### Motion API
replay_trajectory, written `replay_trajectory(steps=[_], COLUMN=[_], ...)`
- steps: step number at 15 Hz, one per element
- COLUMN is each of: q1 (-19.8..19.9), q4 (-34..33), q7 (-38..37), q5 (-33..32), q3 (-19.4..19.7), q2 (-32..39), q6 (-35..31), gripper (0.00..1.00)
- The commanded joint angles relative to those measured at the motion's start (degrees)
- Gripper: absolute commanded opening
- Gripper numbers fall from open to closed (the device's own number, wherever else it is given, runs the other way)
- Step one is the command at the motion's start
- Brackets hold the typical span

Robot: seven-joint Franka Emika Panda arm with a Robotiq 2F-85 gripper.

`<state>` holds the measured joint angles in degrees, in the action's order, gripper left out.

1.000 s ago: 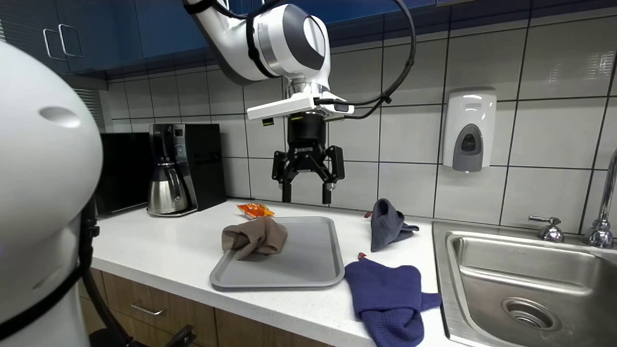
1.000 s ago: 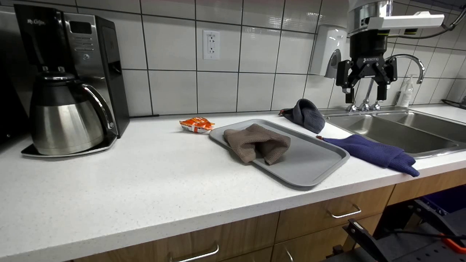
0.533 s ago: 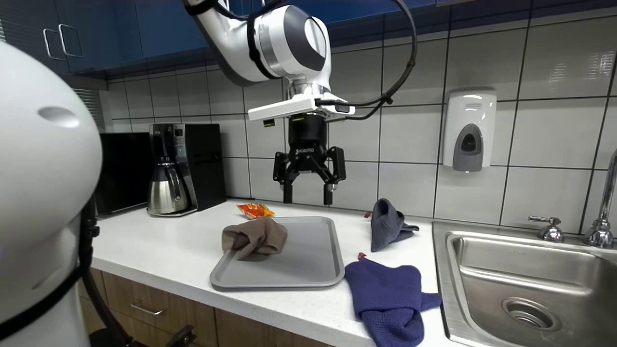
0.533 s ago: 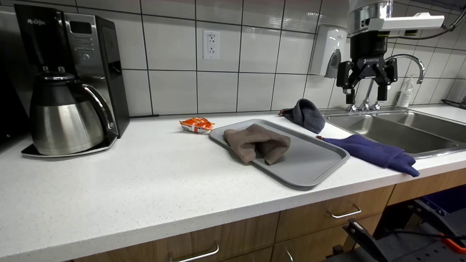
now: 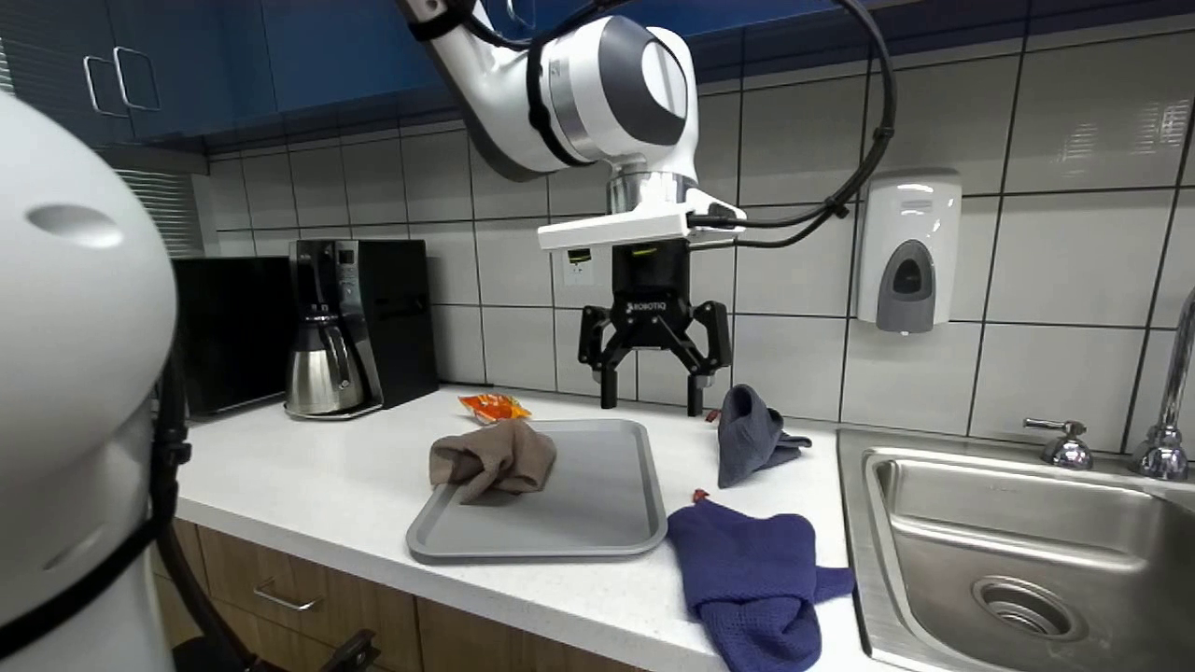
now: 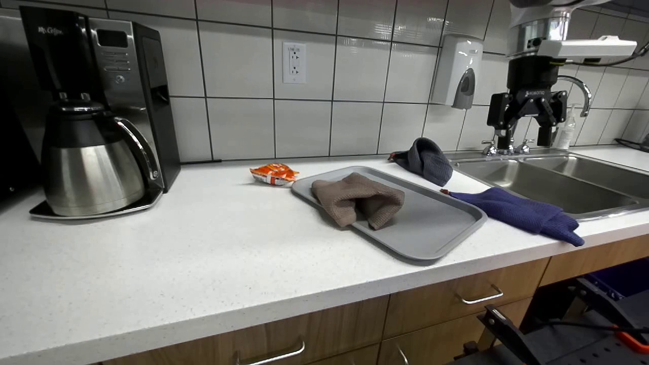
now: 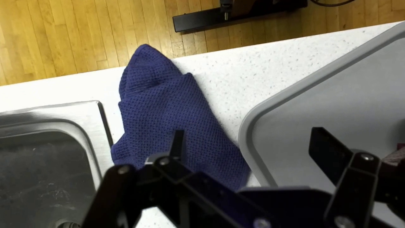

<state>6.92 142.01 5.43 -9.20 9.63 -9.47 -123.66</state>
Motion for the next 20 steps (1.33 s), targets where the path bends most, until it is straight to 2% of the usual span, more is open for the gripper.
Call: replay_trajectory(steps=[1, 9, 20], q1=[1.92, 3.32, 3.92], q4=[-0.86, -2.26, -5.96], q7=[5.41, 9.39, 6.42], q5=[-1.18, -1.36, -7.85], q3=[1.54, 2.62, 4.27], q2=[3.21, 13.09, 23.49], q6=[-4.28, -13.76, -20.4], gripper=[1.0, 1.0, 1.0])
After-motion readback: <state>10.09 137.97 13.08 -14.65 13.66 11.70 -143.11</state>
